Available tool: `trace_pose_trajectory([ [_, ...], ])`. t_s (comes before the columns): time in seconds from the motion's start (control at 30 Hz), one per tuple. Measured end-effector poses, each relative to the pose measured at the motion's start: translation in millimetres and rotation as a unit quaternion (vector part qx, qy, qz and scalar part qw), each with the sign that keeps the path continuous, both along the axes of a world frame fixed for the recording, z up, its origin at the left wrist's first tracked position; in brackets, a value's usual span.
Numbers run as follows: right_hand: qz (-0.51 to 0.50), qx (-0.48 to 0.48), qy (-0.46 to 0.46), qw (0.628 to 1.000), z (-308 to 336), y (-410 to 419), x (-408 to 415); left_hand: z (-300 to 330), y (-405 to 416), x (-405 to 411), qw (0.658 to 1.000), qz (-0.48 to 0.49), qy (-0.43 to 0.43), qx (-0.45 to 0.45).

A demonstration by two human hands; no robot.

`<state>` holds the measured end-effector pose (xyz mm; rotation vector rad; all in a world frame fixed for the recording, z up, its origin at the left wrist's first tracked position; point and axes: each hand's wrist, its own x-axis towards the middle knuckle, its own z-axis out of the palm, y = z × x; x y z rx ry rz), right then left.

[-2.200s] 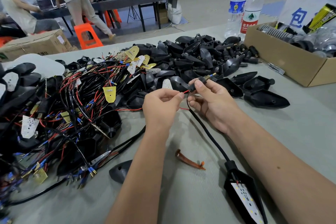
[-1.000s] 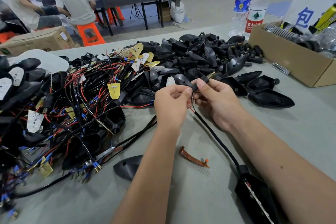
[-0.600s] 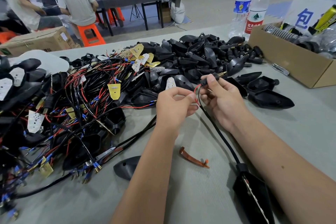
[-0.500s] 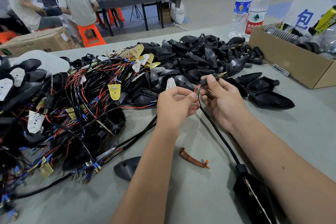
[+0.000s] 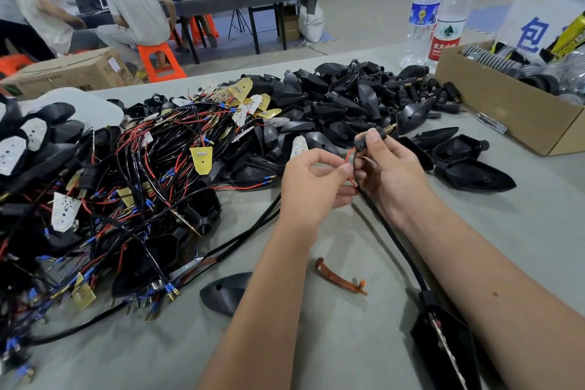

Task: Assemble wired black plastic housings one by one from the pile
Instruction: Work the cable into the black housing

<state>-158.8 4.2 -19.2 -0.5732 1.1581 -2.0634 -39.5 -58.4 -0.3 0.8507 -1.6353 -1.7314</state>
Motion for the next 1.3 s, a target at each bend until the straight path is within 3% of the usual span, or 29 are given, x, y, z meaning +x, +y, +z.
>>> trace_pose_trajectory([
  [0.13, -0.001, 0.003, 0.009, 1.000, 0, 1, 0, 1, 4, 0, 1.000, 0.010, 0.011, 0.002],
  [0.33, -0.013, -0.016, -0.020, 1.000, -1, -2, -2, -2, 4, -4, 0.996, 0.029, 0.002, -0.086],
  [0.67, -0.009, 0.001, 0.001, 1.000, -2, -2, -1, -4, -1, -4, 0.986, 0.084, -0.022, -0.143],
  [0.83, -0.007, 0.011, 0.011, 1.000, -3, -3, -2, -2, 0, -4, 0.968, 0.067, -0.063, -0.235],
  [0.97, -0.002, 0.005, 0.007, 1.000, -3, -3, -1, -5, -2, -5, 0.975, 0.084, -0.046, -0.199],
  [1.17, -0.004, 0.002, 0.004, 1.000, -3, -3, -1, -5, -2, -3, 0.998, 0.040, 0.004, -0.040],
  [1.3, -0.004, 0.002, 0.015, 1.000, -4, -4, 0, -6, 0, -6, 0.994, 0.060, -0.019, -0.088],
])
